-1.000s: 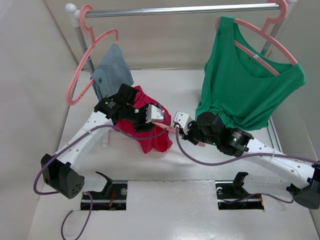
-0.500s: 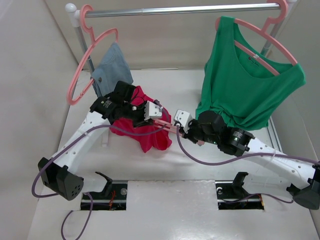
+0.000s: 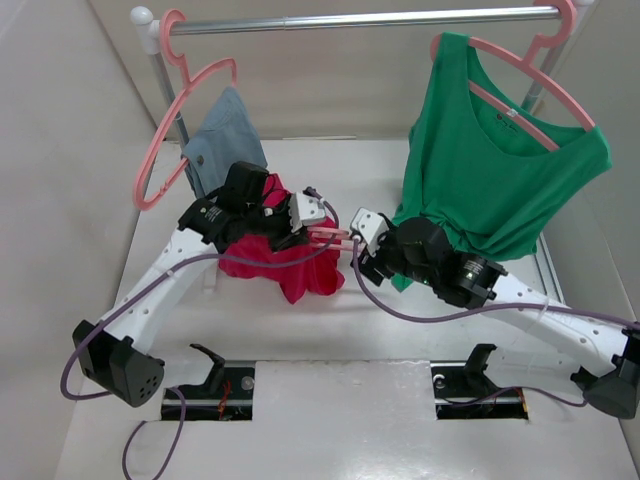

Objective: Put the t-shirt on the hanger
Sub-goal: Place tshirt on hanger

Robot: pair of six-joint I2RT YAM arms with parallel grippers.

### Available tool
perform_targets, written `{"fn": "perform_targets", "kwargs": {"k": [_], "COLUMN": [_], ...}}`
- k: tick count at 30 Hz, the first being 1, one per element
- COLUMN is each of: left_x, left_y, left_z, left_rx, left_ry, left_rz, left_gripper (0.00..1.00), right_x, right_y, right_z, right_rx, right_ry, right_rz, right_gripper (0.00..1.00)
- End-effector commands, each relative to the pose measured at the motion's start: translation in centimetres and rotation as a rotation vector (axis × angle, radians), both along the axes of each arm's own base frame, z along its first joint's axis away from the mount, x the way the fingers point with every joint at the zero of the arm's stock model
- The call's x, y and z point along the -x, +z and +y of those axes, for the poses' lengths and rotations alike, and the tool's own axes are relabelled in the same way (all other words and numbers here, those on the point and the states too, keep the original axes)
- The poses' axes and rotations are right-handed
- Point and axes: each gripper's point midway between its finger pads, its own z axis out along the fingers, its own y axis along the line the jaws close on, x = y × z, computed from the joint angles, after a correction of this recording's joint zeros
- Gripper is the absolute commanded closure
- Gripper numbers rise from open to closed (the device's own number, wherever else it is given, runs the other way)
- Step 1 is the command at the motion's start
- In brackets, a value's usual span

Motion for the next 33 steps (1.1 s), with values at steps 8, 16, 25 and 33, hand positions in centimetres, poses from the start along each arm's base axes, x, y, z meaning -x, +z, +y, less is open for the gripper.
{"fn": "perform_targets", "kwargs": {"k": [8, 16, 25, 33], "left_x": [-5.0, -5.7, -5.8, -6.4], "left_y": [1.0, 1.4, 2.5, 2.8], "left_z": [2.4, 2.7, 2.1, 1.9], "left_rx": [0.072, 0.135, 0.186, 0.203], "left_ry": [0.422, 0.518, 0.540, 0.565], "left_rz": [-0.031, -0.006, 0.027, 0.045], "left_gripper": [1.00, 1.00, 1.00, 1.00], "right_x": [-3.9, -3.0, -8.3, -9.7], "right_y": [7.3, 6.8, 1.4, -3.0], "right_z": [-3.3, -1.7, 6.0, 8.0], "right_rx": [-0.263, -0.372, -0.356, -0.416], "right_ry": [-0.431, -0.380, -0.275, -0.319], "right_rz": [-0.044, 0.021, 0.163, 0.327], "right_gripper": [0.13, 0.11, 0.14, 0.22]}}
